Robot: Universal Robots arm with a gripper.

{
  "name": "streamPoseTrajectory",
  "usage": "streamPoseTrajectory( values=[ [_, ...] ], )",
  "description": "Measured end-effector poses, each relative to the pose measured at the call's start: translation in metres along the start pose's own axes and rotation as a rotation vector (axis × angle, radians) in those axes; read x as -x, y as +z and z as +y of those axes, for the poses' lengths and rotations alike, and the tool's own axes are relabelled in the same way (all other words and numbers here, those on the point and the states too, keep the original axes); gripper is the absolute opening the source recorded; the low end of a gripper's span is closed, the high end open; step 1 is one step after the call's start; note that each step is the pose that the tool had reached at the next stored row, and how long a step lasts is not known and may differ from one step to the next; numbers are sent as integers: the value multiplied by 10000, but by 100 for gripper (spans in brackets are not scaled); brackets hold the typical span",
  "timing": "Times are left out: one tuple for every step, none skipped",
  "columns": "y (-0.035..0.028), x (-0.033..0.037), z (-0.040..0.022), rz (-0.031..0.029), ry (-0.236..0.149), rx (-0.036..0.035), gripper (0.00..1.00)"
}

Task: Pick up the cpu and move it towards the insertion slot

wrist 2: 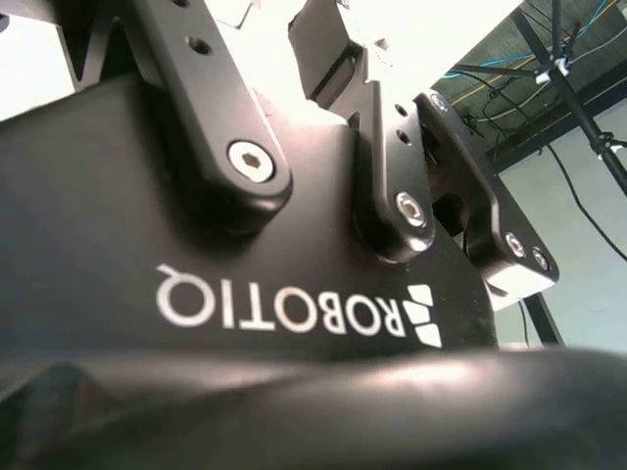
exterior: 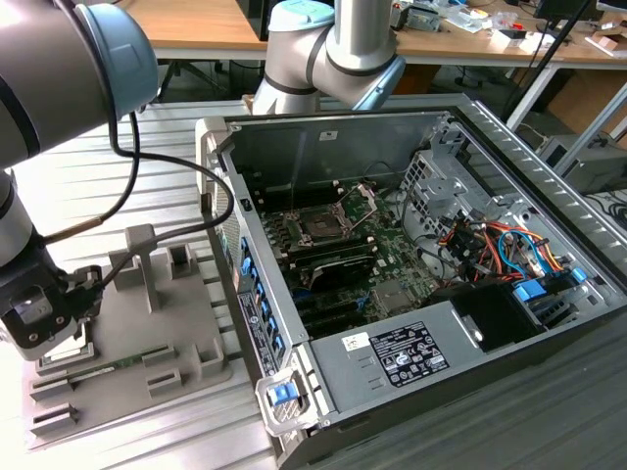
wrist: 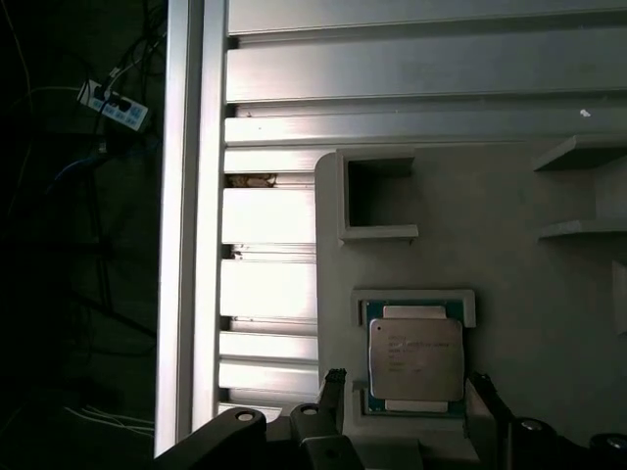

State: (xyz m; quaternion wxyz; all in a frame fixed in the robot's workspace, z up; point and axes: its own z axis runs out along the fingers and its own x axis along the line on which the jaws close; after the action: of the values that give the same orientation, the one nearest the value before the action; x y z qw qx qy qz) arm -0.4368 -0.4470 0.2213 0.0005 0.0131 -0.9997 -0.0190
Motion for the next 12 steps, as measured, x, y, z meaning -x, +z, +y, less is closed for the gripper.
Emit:
streamPoseTrajectory(
  values=[
    [1, 0, -1, 0, 0, 0, 60],
    [3, 0, -2, -1, 0, 1, 60],
    [5, 0, -4, -1, 0, 1, 60],
    [7, 0, -5, 0, 0, 0, 60],
    [9, 0, -7, 0, -1, 0, 60],
    [10, 0, -8, -1, -1, 0, 60],
    [11, 0, -8, -1, -1, 0, 60],
    [13, 0, -10, 0, -1, 0, 60],
    [14, 0, -11, 1, -1, 0, 60],
    [16, 0, -11, 0, -1, 0, 60],
    [18, 0, -12, 0, -1, 0, 60],
    [19, 0, -13, 0, -2, 0, 60]
  ],
)
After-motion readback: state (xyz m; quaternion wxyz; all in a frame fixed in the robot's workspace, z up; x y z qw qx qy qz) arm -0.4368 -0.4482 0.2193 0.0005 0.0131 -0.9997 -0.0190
